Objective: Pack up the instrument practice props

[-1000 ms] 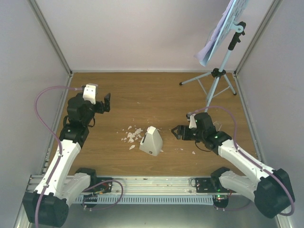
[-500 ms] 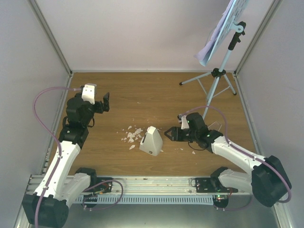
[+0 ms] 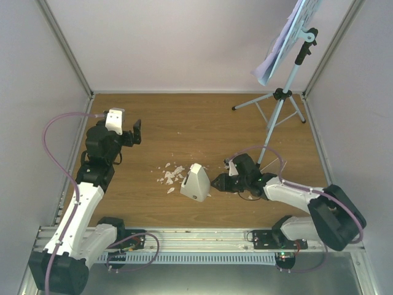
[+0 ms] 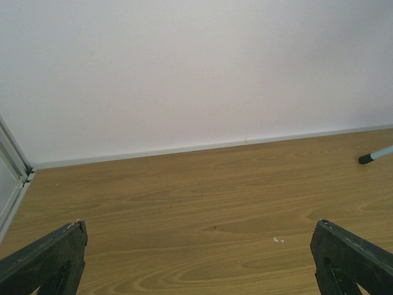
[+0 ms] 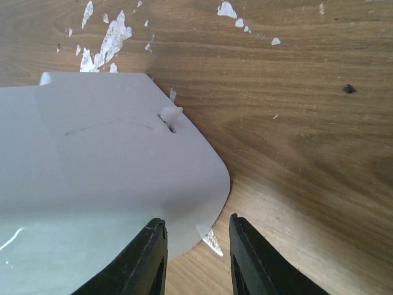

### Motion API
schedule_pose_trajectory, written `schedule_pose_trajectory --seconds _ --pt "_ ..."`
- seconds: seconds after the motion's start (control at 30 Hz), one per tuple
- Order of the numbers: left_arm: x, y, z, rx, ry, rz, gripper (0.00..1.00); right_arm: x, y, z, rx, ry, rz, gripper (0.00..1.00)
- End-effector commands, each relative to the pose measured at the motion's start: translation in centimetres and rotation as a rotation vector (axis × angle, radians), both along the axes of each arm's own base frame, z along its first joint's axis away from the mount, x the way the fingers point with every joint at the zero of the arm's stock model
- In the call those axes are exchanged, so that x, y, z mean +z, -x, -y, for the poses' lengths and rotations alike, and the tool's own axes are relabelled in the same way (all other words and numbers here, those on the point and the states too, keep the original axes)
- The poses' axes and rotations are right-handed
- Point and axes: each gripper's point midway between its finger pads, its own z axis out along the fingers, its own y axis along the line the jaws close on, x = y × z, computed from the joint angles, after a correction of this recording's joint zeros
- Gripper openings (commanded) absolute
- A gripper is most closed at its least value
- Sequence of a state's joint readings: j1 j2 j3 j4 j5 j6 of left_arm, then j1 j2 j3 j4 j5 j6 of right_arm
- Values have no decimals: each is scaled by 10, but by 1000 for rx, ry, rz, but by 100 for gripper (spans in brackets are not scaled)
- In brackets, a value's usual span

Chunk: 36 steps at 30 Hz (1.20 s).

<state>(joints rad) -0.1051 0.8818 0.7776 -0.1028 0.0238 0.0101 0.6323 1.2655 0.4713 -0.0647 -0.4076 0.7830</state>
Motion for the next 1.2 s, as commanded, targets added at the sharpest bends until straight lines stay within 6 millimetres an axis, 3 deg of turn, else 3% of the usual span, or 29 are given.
schedule_pose_trajectory --seconds 0.0,0.17,0.3,0.43,0.5,0.73,0.87,1.0,1.1,1.17 --pt "10 0 0 6 6 46 99 4 -11 -19 31 -58 32 30" --pt "5 -3 4 -13 1 31 99 3 -26 -31 68 -65 90 30" --pt "0 -3 4 -13 -10 24 99 2 -41 -53 137 -77 125 30" --pt "4 1 1 -4 -26 38 99 -4 -63 -65 175 -15 181 30" --pt "8 3 0 -1 -31 54 99 2 -75 -68 173 8 222 31" --pt "9 5 7 -35 -22 52 99 17 -87 -45 64 102 281 37" --pt "13 5 7 -31 -18 55 99 39 -79 -24 -22 119 297 49" --pt "17 8 6 -31 -14 66 99 64 -68 -11 -78 151 268 71" --pt "17 7 8 -38 -18 63 99 95 -61 -18 -107 69 252 86" --pt "15 6 9 -49 -21 60 99 113 -55 -26 -120 7 247 89"
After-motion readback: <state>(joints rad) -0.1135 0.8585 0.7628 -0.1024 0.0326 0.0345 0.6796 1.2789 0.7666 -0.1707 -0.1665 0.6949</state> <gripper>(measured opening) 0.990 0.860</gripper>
